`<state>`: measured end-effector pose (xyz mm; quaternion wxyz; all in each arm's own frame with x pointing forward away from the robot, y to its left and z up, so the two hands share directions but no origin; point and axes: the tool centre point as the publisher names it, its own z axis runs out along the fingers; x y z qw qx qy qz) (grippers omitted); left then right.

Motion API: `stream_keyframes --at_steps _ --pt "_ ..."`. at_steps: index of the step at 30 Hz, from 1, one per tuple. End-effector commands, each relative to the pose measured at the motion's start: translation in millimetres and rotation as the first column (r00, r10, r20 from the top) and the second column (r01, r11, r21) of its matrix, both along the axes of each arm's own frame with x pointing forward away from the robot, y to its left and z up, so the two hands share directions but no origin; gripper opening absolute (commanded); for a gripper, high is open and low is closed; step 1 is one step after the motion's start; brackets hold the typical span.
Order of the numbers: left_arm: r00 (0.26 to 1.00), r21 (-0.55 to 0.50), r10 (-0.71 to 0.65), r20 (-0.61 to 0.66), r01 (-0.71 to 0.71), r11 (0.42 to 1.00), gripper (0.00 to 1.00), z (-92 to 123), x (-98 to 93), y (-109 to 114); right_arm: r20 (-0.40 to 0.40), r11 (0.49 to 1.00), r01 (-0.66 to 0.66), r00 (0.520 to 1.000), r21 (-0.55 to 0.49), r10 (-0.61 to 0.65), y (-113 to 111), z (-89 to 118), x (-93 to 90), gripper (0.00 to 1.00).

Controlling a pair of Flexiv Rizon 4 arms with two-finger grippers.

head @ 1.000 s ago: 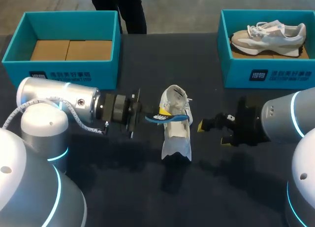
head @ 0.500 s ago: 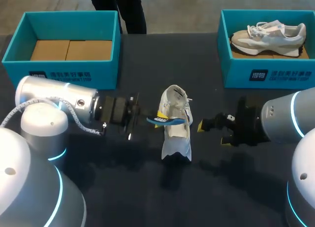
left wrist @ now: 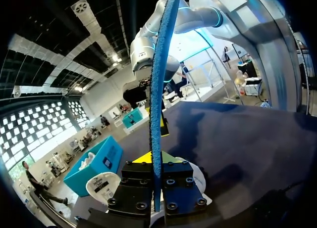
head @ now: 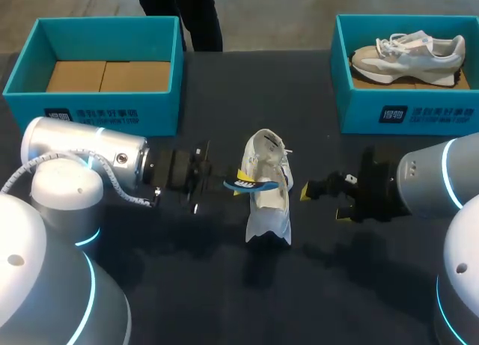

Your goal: Take the shoe out of the shoebox, open the shoe tongue, remove and reinsert the insole, then place the shoe into the shoebox

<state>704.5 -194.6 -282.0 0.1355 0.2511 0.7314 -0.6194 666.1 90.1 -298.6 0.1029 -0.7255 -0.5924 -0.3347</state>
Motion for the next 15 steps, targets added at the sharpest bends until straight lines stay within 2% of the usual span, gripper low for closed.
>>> stream_keyframes --at_steps 1,15 --pt "1.0 0.003 0.003 -0.001 -0.003 1.0 0.0 -2.7 1.1 -1.7 -0.002 1.0 -0.004 1.0 0.007 0.004 -4.9 3.1 -3.0 1.0" --pt "1.0 0.011 0.009 -0.005 -0.009 1.0 0.0 -4.8 3.0 0.3 -0.002 1.0 -0.004 1.0 0.007 0.004 -4.9 3.1 -3.0 1.0"
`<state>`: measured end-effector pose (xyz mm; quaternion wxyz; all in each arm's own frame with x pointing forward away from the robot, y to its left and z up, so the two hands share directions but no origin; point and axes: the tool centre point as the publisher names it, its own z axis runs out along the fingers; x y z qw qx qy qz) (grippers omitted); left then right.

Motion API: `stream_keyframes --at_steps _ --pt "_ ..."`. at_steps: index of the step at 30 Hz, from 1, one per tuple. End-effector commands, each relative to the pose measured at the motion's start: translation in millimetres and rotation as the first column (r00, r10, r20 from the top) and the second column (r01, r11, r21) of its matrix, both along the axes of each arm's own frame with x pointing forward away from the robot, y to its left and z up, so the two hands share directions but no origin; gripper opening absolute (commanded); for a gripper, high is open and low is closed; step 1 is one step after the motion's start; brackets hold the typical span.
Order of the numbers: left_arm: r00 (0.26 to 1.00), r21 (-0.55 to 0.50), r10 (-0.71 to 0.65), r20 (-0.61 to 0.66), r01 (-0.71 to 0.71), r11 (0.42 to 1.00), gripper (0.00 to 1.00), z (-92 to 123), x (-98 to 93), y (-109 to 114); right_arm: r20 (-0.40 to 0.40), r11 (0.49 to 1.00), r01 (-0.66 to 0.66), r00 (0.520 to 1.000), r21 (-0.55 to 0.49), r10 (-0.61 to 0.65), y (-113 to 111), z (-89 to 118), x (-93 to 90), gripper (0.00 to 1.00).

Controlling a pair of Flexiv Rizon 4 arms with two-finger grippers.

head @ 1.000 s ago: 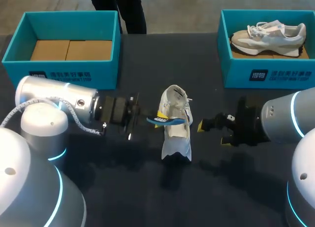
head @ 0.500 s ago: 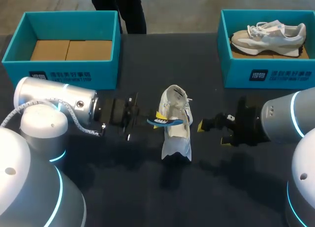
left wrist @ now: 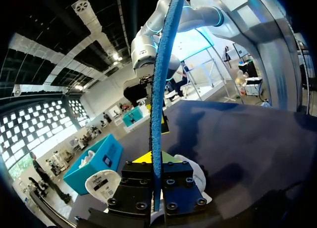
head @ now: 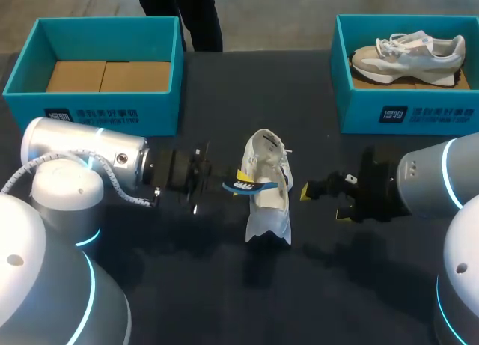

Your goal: Take the shoe out of the shoebox, open the shoe tongue, remove and reinsert the insole, then place the shoe into the shoebox

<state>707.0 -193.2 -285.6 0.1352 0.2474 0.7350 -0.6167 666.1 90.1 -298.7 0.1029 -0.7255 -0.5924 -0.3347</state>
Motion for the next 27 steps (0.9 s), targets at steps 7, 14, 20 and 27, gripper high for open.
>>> stream_keyframes --at_steps 7,14,20,27 --pt "1.0 0.003 0.008 -0.002 -0.008 1.0 0.0 -1.0 -0.2 1.5 -0.002 1.0 -0.004 1.0 0.007 0.004 -5.0 3.1 -3.1 1.0" --pt "1.0 0.007 0.009 -0.007 -0.009 1.0 0.0 -3.9 -0.2 2.5 -0.002 1.0 -0.004 1.0 0.007 0.004 -5.0 3.1 -3.1 1.0" --pt "1.0 -0.016 0.01 0.003 -0.01 1.0 0.0 4.7 -3.1 2.4 -0.002 1.0 -0.004 1.0 0.007 0.004 -5.0 3.1 -3.1 1.0" --pt "1.0 -0.041 0.002 0.022 -0.001 0.999 0.0 16.7 -4.5 0.0 -0.002 1.0 -0.004 1.0 0.007 0.004 -5.0 3.1 -3.1 1.0"
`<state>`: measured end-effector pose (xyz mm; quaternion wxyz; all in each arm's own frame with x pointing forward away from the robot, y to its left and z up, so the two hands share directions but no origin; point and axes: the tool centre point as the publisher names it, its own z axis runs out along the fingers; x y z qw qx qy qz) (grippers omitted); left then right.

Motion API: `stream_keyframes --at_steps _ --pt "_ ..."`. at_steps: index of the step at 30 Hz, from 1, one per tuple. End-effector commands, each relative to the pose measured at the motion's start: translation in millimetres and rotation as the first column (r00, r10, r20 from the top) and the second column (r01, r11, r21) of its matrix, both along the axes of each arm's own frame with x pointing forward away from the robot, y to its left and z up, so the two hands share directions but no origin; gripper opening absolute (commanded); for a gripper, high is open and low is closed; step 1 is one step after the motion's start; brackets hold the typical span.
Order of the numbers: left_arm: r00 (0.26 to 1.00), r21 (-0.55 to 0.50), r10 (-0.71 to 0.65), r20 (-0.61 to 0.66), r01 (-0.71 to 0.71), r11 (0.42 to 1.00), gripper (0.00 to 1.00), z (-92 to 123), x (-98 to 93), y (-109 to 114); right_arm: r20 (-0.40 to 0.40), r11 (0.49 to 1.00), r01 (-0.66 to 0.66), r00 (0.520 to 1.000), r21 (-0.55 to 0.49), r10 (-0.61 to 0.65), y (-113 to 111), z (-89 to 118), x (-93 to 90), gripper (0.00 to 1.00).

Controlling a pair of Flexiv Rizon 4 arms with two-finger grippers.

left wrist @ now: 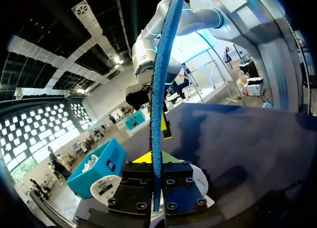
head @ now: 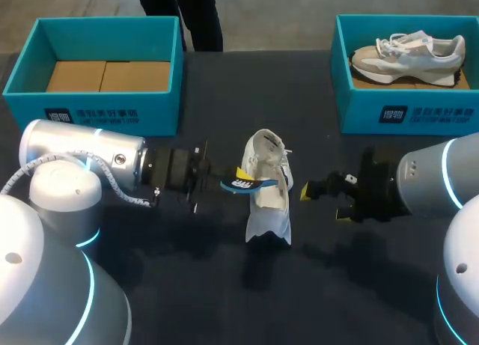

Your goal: Take the shoe out of the shoebox, open the shoe tongue, remove and reinsert the insole, then place the shoe into the shoebox

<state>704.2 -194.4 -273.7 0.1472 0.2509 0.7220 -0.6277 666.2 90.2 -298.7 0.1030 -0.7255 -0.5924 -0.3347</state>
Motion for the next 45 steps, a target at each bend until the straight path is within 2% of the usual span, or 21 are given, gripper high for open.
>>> stream_keyframes --at_steps 1,14,45 --pt "1.0 -0.006 -0.002 0.009 0.002 1.0 0.0 7.1 -1.9 0.7 -0.002 1.0 -0.004 1.0 0.007 0.004 -5.0 3.2 -3.1 1.0" --pt "1.0 -0.013 -0.015 0.024 0.015 1.0 0.0 13.5 -4.1 -2.5 -0.002 1.0 -0.004 1.0 0.007 0.004 -5.0 3.2 -3.1 1.0" --pt "0.999 -0.006 -0.031 0.006 0.031 0.999 0.0 -1.9 -0.8 -24.0 -0.002 1.0 -0.004 1.0 0.007 0.004 -5.0 3.2 -3.1 1.0"
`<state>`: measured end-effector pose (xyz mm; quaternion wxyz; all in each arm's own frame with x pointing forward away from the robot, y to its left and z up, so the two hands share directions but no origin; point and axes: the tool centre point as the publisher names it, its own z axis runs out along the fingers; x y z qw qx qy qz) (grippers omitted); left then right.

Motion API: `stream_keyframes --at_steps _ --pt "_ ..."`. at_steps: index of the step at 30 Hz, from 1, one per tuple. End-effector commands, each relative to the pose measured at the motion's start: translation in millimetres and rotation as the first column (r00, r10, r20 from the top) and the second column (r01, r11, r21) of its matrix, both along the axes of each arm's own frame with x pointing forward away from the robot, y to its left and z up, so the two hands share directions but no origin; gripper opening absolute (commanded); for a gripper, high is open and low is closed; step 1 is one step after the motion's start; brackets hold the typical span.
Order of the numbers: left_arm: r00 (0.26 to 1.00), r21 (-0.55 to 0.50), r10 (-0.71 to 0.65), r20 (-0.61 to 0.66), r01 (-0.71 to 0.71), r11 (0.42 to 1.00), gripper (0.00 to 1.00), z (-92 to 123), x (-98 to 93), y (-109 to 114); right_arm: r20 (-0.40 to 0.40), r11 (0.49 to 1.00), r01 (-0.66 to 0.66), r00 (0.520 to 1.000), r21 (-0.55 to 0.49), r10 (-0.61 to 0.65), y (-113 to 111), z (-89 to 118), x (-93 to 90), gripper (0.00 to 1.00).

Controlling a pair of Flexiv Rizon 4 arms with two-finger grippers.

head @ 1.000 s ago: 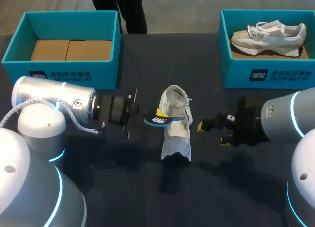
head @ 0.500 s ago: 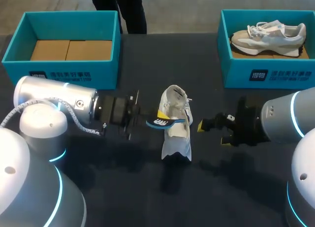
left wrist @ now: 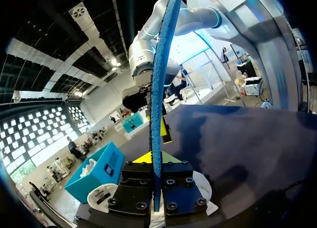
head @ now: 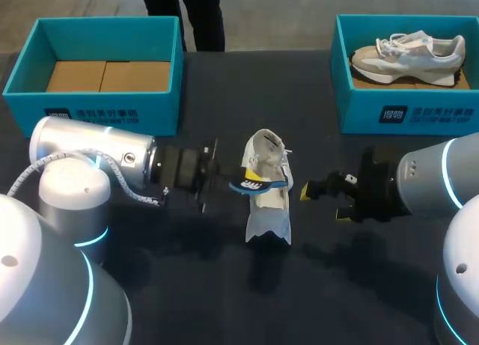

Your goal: Take the shoe out of the shoebox, open the shoe tongue, remove and reinsert the insole, then place the shoe into the shoebox

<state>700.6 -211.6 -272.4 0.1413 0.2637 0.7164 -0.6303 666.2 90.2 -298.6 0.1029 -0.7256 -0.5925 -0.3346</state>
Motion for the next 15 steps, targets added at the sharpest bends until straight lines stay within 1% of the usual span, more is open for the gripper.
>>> stream_keyframes --at_steps 1,15 --pt "1.0 -0.002 -0.002 -0.002 0.002 1.0 0.0 -3.1 2.9 -7.0 -0.002 1.0 -0.004 1.0 0.007 0.004 -5.0 3.1 -3.1 1.0" --pt "1.0 -0.012 0.0 -0.029 0.0 1.0 0.0 -12.5 6.3 -14.2 -0.002 1.0 -0.004 1.0 0.007 0.004 -5.0 3.1 -3.1 1.0"
